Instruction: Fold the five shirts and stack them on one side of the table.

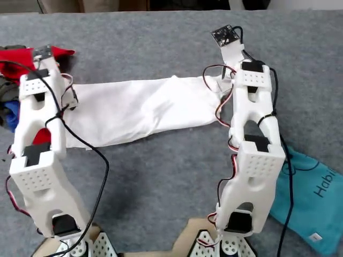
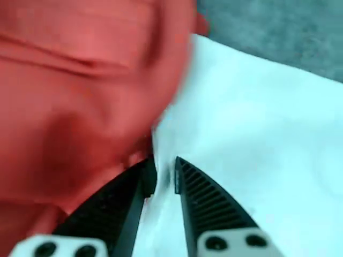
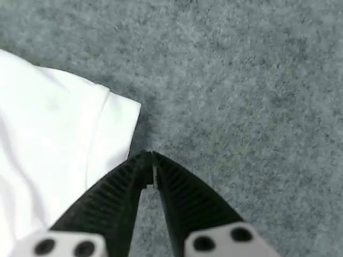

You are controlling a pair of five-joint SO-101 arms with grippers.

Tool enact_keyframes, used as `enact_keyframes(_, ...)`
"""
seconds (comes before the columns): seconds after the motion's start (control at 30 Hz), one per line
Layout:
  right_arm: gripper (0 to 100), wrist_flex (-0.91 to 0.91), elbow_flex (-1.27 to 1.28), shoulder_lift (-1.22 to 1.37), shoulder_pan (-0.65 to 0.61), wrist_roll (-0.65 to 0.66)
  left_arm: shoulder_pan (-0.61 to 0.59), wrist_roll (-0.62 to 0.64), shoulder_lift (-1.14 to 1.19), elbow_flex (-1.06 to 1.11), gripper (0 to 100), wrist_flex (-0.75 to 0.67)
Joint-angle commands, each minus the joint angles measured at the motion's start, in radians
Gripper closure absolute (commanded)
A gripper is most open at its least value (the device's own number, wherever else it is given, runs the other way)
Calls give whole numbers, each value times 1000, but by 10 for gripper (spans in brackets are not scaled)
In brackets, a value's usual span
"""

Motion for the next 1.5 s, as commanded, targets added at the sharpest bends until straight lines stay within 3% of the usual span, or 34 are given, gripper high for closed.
enact_keyframes(0.0, 994, -20, 1, -4, -18, 0, 46, -5, -5, -68, 933, 44)
enact_keyframes(0.33, 994, -20, -1, -4, -18, 0, 84, 2, 1, -69, 939, 41)
enact_keyframes(0.43, 994, -20, 1, -4, -18, 0, 84, 2, 1, -69, 984, 29)
enact_keyframes(1.0, 994, -20, 2, -4, -18, 0, 5, -8, 88, -75, 967, 8)
enact_keyframes(1.17, 994, -20, 4, -4, -18, 0, 2, -11, 148, -106, 893, -15)
enact_keyframes(1.47, 994, -20, 4, -4, -18, 0, -26, -20, 156, -143, 890, -12)
